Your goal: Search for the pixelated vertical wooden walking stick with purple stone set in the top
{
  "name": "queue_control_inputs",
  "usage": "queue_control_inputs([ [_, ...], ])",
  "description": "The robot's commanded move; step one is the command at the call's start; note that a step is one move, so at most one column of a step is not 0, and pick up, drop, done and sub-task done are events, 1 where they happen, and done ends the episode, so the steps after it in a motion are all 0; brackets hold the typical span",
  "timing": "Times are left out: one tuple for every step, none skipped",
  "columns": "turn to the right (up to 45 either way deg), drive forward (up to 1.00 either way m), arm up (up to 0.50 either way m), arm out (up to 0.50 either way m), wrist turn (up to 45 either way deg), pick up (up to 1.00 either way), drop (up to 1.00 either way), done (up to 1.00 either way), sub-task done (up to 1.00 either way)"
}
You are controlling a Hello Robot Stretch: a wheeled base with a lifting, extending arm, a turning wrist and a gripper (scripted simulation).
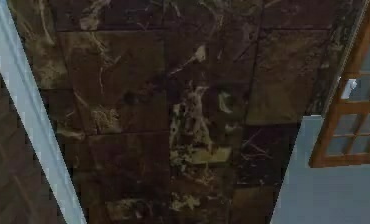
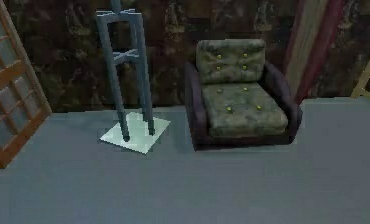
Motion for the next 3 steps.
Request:
queue_control_inputs([
  [45.0,0.0,0.0,0.0,0.0,0.0,0.0,0.0,0.0],
  [21.0,0.0,0.0,0.0,0.0,0.0,0.0,0.0,0.0],
  [0.0,0.6,0.0,0.0,0.0,0.0,0.0,0.0,0.0],
])
